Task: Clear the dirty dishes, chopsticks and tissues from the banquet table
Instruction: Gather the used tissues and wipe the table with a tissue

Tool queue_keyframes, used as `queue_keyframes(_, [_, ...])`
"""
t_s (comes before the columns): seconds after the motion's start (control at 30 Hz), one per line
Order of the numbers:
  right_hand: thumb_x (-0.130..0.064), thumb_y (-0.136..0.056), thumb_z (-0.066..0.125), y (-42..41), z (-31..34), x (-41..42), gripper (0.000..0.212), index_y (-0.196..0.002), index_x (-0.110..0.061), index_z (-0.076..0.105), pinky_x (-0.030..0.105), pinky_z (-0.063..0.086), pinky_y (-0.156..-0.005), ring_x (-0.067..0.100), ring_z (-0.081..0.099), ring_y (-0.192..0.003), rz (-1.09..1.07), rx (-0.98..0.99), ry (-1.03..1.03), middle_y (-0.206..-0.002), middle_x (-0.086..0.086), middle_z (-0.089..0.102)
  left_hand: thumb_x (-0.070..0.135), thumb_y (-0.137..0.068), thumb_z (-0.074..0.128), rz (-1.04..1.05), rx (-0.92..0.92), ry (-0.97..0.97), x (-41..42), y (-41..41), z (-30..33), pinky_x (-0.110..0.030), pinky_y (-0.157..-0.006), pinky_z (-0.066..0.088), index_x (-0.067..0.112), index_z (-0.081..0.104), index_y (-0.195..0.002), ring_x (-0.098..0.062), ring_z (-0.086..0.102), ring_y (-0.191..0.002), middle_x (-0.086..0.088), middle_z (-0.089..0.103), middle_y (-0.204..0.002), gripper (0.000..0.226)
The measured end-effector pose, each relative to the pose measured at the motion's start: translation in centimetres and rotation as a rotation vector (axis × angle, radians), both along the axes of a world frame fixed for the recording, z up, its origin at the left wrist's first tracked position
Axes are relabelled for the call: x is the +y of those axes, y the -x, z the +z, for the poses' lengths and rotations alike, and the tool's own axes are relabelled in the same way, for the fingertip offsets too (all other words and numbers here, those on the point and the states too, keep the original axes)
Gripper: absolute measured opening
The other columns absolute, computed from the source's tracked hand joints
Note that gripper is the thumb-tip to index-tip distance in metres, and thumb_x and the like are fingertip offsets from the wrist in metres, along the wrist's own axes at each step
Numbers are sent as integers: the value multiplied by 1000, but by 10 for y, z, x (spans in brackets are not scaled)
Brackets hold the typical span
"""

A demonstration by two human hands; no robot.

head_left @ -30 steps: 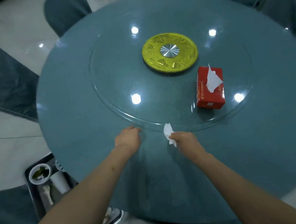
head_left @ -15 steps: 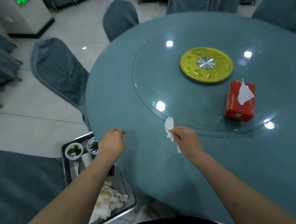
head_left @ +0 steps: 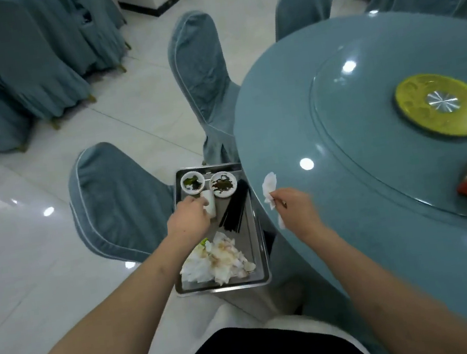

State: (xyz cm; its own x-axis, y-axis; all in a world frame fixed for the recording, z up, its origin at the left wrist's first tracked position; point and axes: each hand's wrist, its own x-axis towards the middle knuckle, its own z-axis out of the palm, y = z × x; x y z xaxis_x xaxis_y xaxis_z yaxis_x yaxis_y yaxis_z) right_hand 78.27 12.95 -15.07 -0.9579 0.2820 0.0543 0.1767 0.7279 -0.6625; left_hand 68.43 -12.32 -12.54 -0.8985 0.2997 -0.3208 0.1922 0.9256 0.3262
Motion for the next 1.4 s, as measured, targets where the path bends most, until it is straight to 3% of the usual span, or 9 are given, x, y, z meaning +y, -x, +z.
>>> queue_keyframes(0.1, [-2, -99, 56, 3, -8, -42, 27, -117, -4, 75, 20, 40, -85, 26, 65, -103, 52, -53, -5, -114, 11, 73, 23, -102, 42, 43, -23, 11, -36, -9, -9, -47, -93, 51, 24, 61, -134, -29, 50, -124, -6, 52, -136, 37])
queue_keyframes(0.23, [-1, -97, 59, 1, -26, -88, 25, -115, -4, 76, 32, 52, -94, 25, 68, -102, 130, -78, 15, -112, 11, 74, 24, -101, 41, 96, -79, 10, -71, -26, -27, -49, -97, 51, 25, 59, -137, -28, 50, -125, -4, 52, -137, 41])
queue_keyframes(0.67, [2, -91, 64, -1, -114, -154, 27, -115, 0, 75, 39, 54, -97, 30, 68, -103, 251, -283, 83, -111, 15, 74, 18, -97, 42, 267, -213, 3, -115, -60, -116, -45, -99, 49, 28, 60, -137, -28, 50, -127, -4, 54, -135, 45])
queue_keyframes(0.8, [0, -93, 61, 12, -149, -164, 24, -112, -2, 75, 28, 49, -86, 22, 63, -94, 305, -377, 89, -106, 12, 72, 17, -97, 43, 318, -237, -23, -122, -59, -151, -46, -100, 49, 25, 60, -137, -30, 48, -129, -7, 53, -134, 44])
queue_keyframes(0.97, [0, -92, 59, 28, -200, -177, 14, -92, 3, 73, 48, 54, -79, 31, 62, -88, 324, -398, 79, -89, 17, 70, 16, -98, 45, 348, -248, -51, -121, -49, -192, -46, -99, 49, 25, 58, -138, -30, 51, -127, -9, 53, -135, 43])
queue_keyframes(1.4, [3, -91, 55, 60, -311, -208, 19, -94, 2, 74, 45, 53, -76, 28, 63, -85, 312, -424, 60, -91, 16, 70, 13, -97, 48, 384, -210, -42, -123, -14, -299, -46, -95, 49, 23, 56, -141, -30, 50, -126, -9, 54, -135, 46])
